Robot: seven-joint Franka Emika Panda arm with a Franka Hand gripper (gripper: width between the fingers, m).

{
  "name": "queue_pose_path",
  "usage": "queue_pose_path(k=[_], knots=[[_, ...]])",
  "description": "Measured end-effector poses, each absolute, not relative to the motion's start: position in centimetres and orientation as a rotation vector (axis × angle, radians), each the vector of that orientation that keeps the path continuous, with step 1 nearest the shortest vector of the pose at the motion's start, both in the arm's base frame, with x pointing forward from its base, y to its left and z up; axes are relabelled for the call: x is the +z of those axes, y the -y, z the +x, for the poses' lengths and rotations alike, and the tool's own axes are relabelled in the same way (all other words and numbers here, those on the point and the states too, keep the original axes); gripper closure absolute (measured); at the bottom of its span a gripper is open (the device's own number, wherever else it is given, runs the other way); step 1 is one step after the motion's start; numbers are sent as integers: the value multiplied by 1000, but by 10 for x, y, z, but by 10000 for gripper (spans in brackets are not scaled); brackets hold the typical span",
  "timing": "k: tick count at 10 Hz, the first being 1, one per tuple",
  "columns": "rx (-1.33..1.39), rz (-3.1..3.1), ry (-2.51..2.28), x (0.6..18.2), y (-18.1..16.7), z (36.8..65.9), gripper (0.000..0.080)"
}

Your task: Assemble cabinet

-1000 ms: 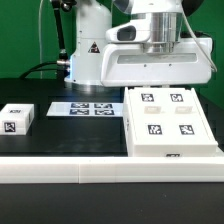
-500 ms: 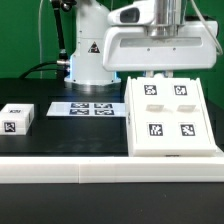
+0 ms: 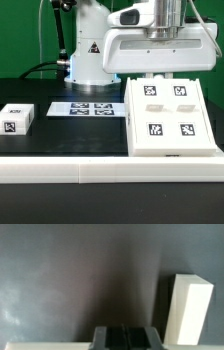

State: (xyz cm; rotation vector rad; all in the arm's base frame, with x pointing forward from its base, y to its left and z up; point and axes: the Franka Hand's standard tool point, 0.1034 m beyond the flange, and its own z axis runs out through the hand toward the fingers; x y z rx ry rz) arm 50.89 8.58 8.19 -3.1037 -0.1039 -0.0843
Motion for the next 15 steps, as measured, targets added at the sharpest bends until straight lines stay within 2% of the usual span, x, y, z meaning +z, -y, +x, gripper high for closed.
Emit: queue_pose_path(k=[4,9,15], knots=[[-71,-3104,114,109,-79,521,797],[-75,-3104,132,105,-78,521,797],[6,-3108,136,119,-77,531,797]])
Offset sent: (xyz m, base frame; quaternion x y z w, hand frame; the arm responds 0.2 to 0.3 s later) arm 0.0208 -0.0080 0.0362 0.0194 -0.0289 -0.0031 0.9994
